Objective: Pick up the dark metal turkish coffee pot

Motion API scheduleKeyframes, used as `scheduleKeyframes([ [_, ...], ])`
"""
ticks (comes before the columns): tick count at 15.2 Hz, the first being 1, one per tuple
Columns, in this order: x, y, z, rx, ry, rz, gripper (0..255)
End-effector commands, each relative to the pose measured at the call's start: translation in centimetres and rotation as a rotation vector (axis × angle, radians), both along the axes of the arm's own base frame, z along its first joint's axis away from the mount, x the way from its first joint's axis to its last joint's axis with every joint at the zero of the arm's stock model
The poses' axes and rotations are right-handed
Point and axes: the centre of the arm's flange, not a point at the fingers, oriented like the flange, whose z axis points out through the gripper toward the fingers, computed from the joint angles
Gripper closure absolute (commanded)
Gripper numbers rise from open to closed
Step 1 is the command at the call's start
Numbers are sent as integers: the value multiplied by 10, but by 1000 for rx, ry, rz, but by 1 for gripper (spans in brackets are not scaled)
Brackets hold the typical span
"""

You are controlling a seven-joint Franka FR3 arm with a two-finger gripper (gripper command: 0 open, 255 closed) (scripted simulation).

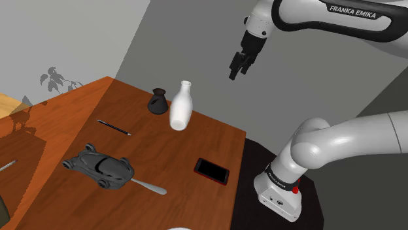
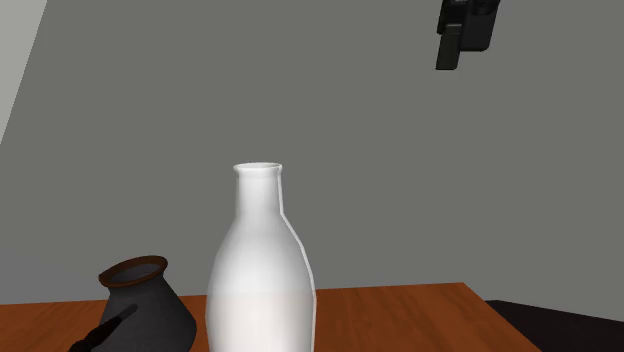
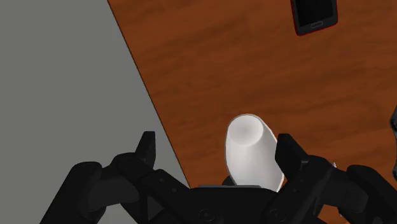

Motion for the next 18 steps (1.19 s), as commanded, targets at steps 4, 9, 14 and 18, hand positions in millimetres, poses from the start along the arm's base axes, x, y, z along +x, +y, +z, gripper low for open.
scheduleKeyframes([
  [4,33,12,-20,6,8,-17,0],
  [9,89,31,-52,17,21,-46,0],
  [14,145,49,-86,28,35,-75,0],
  [18,189,62,-113,36,45,-98,0],
])
